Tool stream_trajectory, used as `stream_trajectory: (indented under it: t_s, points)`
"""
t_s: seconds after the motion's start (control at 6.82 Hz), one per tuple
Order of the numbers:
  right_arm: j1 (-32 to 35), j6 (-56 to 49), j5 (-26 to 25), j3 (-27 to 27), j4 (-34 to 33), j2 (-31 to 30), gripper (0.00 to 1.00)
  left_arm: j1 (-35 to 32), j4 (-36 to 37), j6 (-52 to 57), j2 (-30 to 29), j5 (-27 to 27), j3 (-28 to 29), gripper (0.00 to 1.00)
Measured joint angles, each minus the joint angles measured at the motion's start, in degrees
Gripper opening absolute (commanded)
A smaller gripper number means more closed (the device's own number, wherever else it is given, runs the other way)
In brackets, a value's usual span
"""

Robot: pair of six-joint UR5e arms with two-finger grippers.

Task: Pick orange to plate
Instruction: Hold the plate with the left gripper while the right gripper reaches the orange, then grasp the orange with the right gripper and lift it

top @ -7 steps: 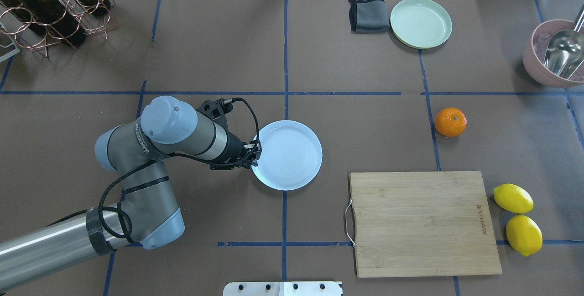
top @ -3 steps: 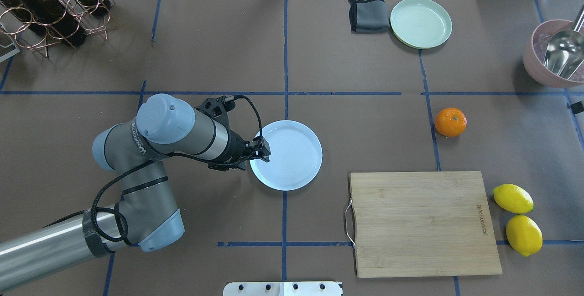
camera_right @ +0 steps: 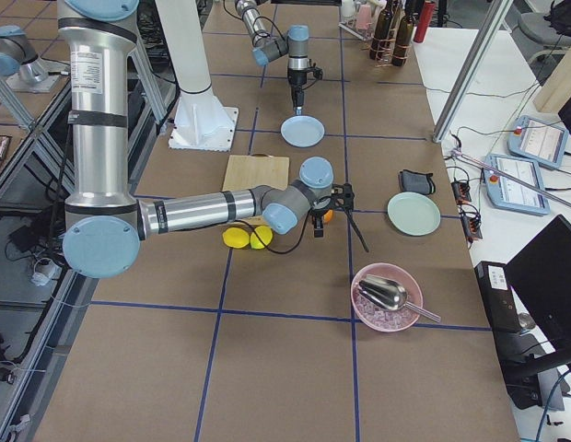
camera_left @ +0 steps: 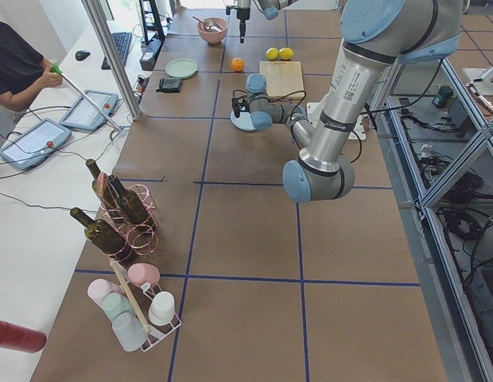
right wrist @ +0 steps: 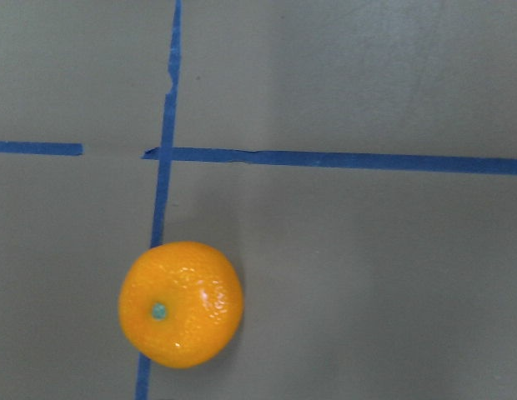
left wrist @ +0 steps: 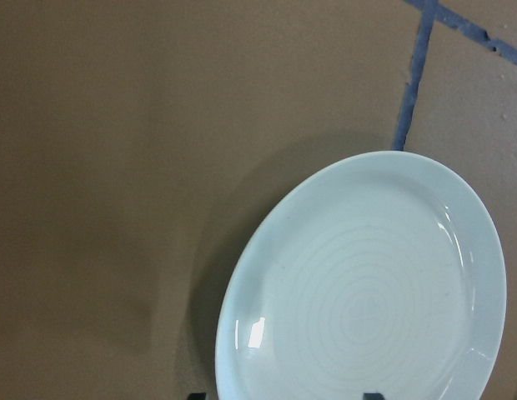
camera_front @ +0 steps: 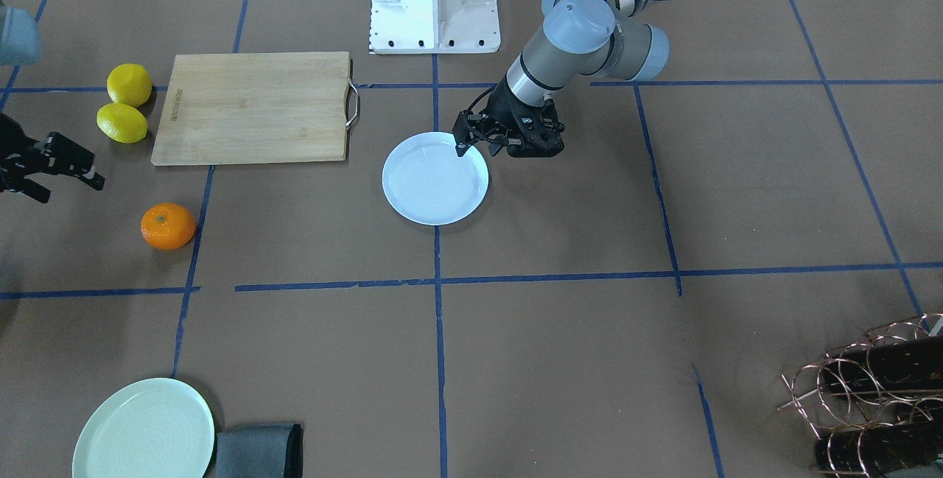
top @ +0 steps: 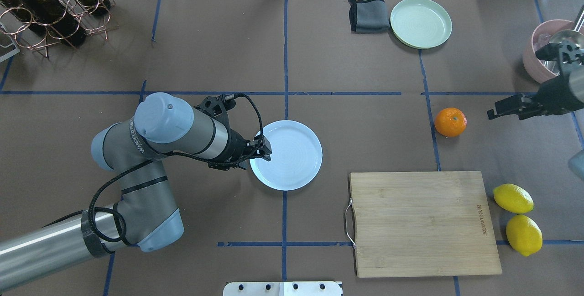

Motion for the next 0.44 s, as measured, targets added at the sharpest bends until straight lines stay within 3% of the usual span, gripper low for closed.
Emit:
stream_trajectory:
  t_s: [0.44]
  points:
    - [-8.5, 3.7, -10.6, 1.1, -1.0, 1.8, 1.00, 0.0, 0.0, 0.0, 0.1, 0.1, -0.2, 0.71]
